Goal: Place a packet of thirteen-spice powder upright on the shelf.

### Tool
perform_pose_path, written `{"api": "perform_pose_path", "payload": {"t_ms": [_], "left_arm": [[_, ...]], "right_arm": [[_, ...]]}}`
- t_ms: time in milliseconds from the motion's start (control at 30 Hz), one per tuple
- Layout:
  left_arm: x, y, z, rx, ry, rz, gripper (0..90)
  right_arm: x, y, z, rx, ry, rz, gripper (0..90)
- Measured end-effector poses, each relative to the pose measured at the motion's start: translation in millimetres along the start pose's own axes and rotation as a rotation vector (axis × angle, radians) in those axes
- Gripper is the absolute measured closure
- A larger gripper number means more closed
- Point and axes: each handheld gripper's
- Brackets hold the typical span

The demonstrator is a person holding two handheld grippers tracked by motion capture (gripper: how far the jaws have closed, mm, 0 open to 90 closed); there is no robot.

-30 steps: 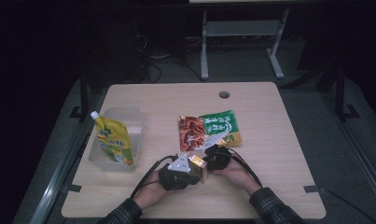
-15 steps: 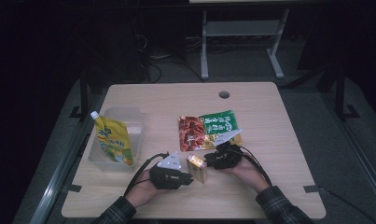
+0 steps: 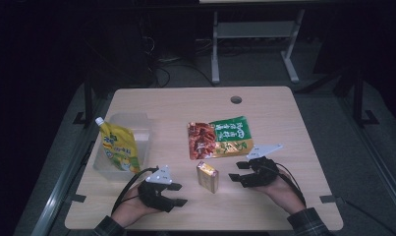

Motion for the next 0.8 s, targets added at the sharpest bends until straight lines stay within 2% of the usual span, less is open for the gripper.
{"api": "perform_pose_path", "payload": {"t_ms": [100,267,300,367,433,633,667,733,800], "left_arm": [[-3.6,4.1,-8.5,-0.009,0.026,0.003,37.3],[-2.2,6.1,-16.5,-0.007,0.036,0.007,34.7],[-2.2,3.8,-16.9,-0.026,0.054,0.006,34.6],[-1.1,3.0,-16.9,-0.015,0.051,0.002,34.5],[-1.8,0.8,-16.7,-0.018,0.052,-0.004,34.5],[-0.8,-0.6,-16.1,-0.016,0.045,-0.009,34.5],[-0.9,-0.8,-16.0,-0.017,0.044,-0.010,34.6],[-0.8,-0.5,-15.7,-0.006,0.036,-0.011,34.5],[-1.8,-1.4,-15.5,-0.014,0.049,-0.017,34.6]], "right_arm": [[10.7,12.8,-4.4,-0.024,0.012,-0.001,42.6],[24.4,20.2,-5.3,-0.037,0.023,0.012,41.8],[27.7,21.5,-4.1,-0.042,0.034,0.016,41.5],[34.3,23.1,-0.2,-0.056,0.041,0.019,40.9],[41.1,23.2,5.4,-0.079,0.055,0.023,40.3],[49.0,20.9,13.6,-0.082,0.056,0.029,40.1],[49.1,20.1,15.7,-0.089,0.070,0.031,40.1],[52.7,18.8,20.2,-0.096,0.059,0.036,40.1],[56.3,16.6,24.3,-0.105,0.057,0.033,39.3]]}}
Point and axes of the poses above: each handheld gripper's, and its own axes: y roughly backward along the jaws, z roughly out of its top, x roughly to its left, and after that the axes turned 15 degrees about -z, right-handed
